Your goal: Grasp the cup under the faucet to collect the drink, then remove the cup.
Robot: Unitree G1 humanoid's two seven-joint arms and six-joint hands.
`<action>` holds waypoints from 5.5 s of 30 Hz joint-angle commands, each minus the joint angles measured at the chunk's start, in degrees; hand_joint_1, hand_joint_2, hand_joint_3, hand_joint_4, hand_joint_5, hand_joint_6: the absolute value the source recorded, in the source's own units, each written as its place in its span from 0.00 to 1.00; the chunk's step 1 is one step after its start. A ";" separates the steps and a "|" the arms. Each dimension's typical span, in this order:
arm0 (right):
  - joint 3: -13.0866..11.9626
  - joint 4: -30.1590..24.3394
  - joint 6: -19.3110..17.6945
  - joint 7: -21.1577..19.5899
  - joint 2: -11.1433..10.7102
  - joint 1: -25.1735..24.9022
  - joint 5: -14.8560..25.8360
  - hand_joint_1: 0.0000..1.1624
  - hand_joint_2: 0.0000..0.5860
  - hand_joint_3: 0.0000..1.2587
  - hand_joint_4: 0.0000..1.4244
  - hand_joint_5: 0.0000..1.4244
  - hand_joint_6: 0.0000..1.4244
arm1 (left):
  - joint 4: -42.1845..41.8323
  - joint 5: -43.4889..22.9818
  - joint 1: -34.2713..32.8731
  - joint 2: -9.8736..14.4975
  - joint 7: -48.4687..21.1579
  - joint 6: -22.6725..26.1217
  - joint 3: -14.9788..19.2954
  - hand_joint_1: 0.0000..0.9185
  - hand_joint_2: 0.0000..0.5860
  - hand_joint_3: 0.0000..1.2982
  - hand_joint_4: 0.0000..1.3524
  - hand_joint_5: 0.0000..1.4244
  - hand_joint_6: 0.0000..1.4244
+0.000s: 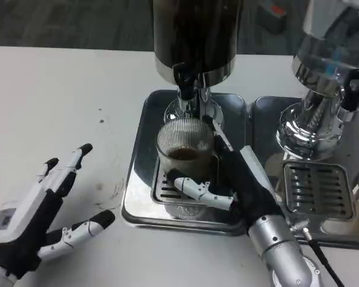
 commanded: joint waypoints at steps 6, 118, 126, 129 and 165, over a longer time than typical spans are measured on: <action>-0.25 4.36 -1.26 -0.45 2.60 -1.21 1.81 0.68 0.37 0.00 0.00 0.00 0.06 | -0.39 -1.19 1.35 1.21 -0.13 0.10 -0.50 0.00 0.26 0.03 0.00 0.09 0.00; 1.24 -10.51 -5.60 -13.89 3.59 9.34 -3.14 0.94 0.39 0.29 0.38 0.50 0.62 | 2.11 -6.19 -1.15 1.77 -3.66 -1.54 -2.51 0.00 0.26 0.06 0.00 0.08 0.00; 1.28 -13.07 -4.74 -11.37 2.70 11.26 -3.12 0.93 0.39 0.29 0.38 0.50 0.62 | 1.88 -5.92 -1.74 2.11 -3.91 -1.93 -2.85 0.00 0.25 0.06 0.00 0.08 0.00; 1.29 -14.39 -4.97 -11.11 2.63 12.20 -3.44 0.93 0.39 0.29 0.38 0.50 0.63 | 1.86 -5.72 -1.62 2.14 -3.85 -1.96 -3.01 0.00 0.25 0.06 0.00 0.08 0.00; 1.64 -29.27 -3.38 1.12 -1.04 20.31 0.15 0.90 0.37 0.29 0.38 0.51 0.66 | -25.61 0.09 14.75 8.94 -8.54 14.88 -0.71 0.00 0.09 0.00 0.00 0.00 0.00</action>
